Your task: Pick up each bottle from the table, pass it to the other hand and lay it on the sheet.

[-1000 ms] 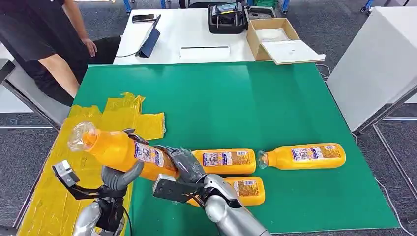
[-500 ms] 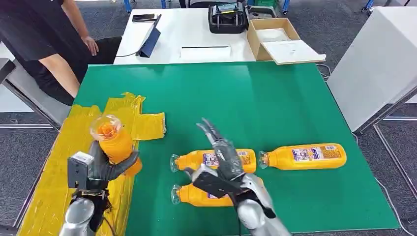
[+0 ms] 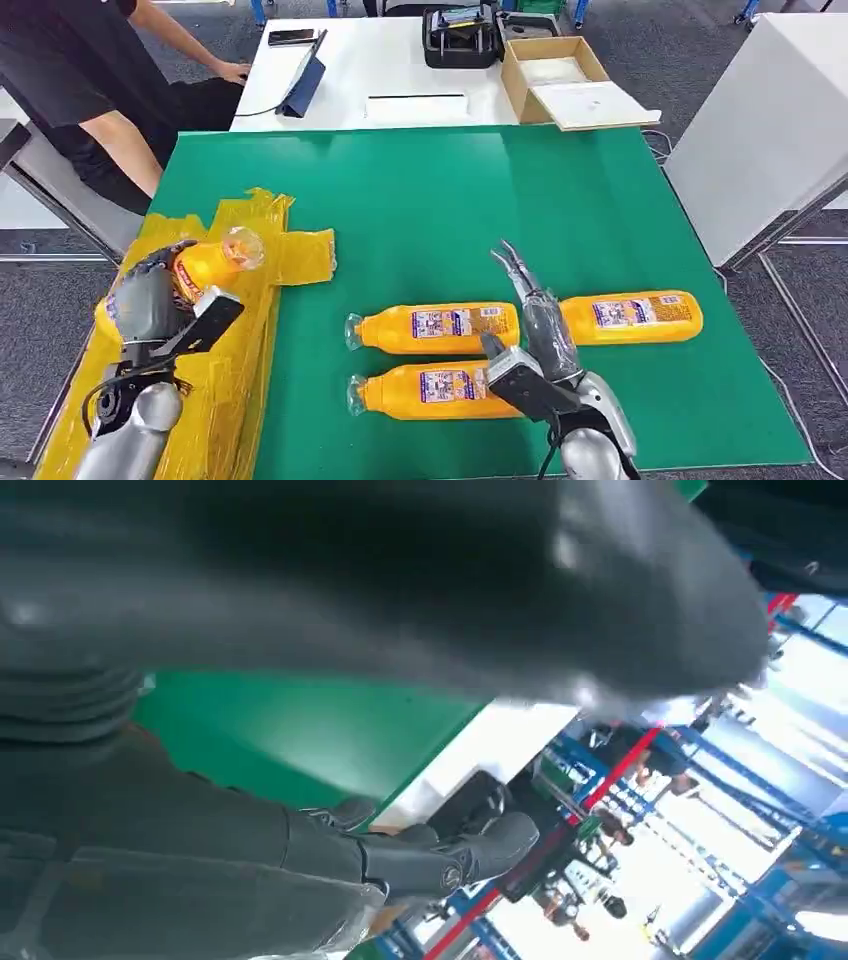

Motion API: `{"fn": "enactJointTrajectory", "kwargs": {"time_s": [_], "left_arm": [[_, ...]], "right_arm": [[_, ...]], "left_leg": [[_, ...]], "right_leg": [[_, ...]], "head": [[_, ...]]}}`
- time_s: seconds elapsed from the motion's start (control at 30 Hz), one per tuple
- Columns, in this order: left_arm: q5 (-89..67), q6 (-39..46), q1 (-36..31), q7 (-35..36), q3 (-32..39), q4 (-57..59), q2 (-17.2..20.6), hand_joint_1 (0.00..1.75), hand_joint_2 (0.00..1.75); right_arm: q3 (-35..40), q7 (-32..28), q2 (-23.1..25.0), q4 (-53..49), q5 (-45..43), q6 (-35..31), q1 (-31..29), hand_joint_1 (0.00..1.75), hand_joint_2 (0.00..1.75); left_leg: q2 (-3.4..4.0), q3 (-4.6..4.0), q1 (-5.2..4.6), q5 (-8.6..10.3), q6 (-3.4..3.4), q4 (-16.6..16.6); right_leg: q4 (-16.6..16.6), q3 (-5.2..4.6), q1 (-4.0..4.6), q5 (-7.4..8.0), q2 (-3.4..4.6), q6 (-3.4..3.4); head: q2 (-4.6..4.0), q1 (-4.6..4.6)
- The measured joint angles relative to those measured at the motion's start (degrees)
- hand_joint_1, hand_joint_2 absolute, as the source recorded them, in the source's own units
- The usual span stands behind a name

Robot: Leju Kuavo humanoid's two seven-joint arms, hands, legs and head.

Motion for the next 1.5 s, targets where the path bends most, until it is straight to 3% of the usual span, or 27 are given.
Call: {"fn": "enactJointTrajectory", "kwargs": {"time_s": [0.33,0.53,0.8,0.83,0.87,0.9,0.97,1.0,1.23,1.27,1.5], "left_arm": [[-17.3,7.9,-4.0,5.0,-4.6,10.4,0.1,1.75,1.75],[-18.0,10.4,-6.6,5.1,-8.0,20.0,-0.2,1.75,1.75],[-17.7,10.7,-7.1,4.7,-9.6,24.4,-0.4,1.75,1.75],[-17.3,11.0,-7.0,4.3,-9.9,24.9,-0.4,1.62,1.75],[-16.8,11.4,-6.8,3.8,-10.2,25.6,-0.6,0.61,1.75],[-16.5,11.7,-6.6,3.4,-10.4,26.3,-0.8,0.00,1.75],[-15.8,11.8,-6.8,2.6,-11.3,27.6,-1.4,0.00,1.75],[-15.3,11.6,-7.1,2.4,-11.7,28.5,-1.6,0.00,0.00],[-10.4,5.9,-12.5,1.5,-13.6,37.7,-4.2,0.00,0.00],[-9.7,5.1,-13.4,1.0,-13.6,38.8,-4.6,0.00,0.00],[1.6,0.3,-16.9,-5.8,-12.2,41.9,-6.0,0.00,0.00]], "right_arm": [[-0.2,-0.6,-0.4,0.2,-1.3,1.0,-2.0,0.00,0.00],[0.4,-1.0,-1.4,0.9,-2.6,1.0,-3.3,0.00,0.00],[0.9,-1.7,-1.9,1.6,-3.2,1.0,-3.8,0.00,0.00],[1.1,-1.9,-1.9,1.9,-3.3,1.0,-4.1,0.00,0.00],[1.4,-2.2,-1.9,2.4,-3.5,1.1,-4.5,0.00,0.00],[1.8,-2.4,-1.9,2.9,-3.6,1.1,-5.0,0.00,0.00],[2.2,-2.7,-1.8,4.0,-3.7,1.4,-6.2,0.00,0.00],[2.3,-2.8,-1.7,4.6,-3.9,1.5,-6.8,0.00,0.00],[3.2,-2.8,-1.5,5.9,-0.6,1.2,-8.1,0.00,0.00],[3.2,-2.0,-1.5,5.9,0.5,1.0,-8.2,0.00,1.75],[-1.4,2.1,-4.8,3.6,7.9,2.8,-7.6,0.00,1.75]], "left_leg": [[-0.03,0.00,-0.05,0.02,0.00,0.0],[0.00,0.00,-0.04,0.03,-0.01,0.0],[0.00,-0.03,-0.01,0.01,-0.02,0.0],[0.00,-0.03,-0.01,0.01,-0.02,0.0],[0.00,-0.03,-0.01,0.02,-0.02,0.0],[0.01,-0.03,-0.01,0.02,-0.02,0.0],[-0.04,-0.01,-0.02,0.03,-0.03,0.0],[-0.06,0.00,-0.02,0.04,-0.03,0.0],[-0.72,0.20,-0.05,0.14,-0.02,0.0],[-0.74,0.24,-0.06,0.15,-0.02,0.0],[-0.91,0.38,-0.24,0.27,0.14,0.0]], "right_leg": [[0.0,0.03,-0.03,0.01,-0.02,0.01],[0.0,0.02,-0.03,0.03,-0.01,0.02],[0.0,0.02,-0.01,0.02,0.00,0.01],[0.0,0.02,-0.01,0.02,0.00,0.00],[0.0,0.02,-0.01,0.02,0.00,0.00],[0.0,0.01,-0.01,0.02,0.00,0.00],[0.0,0.02,-0.02,0.02,-0.01,0.00],[0.0,0.03,-0.01,0.02,-0.02,0.00],[0.0,0.37,-0.01,0.00,-0.61,0.02],[0.0,0.41,-0.01,0.00,-0.63,0.02],[0.0,0.51,-0.01,0.06,-0.77,0.11]], "head": [[0.00,0.00],[0.00,0.00],[0.00,0.00],[0.00,0.00],[0.00,-0.02],[0.00,-0.02],[0.00,0.00],[0.00,-0.02],[0.00,-0.02],[0.00,-0.02],[0.00,-0.02]]}}
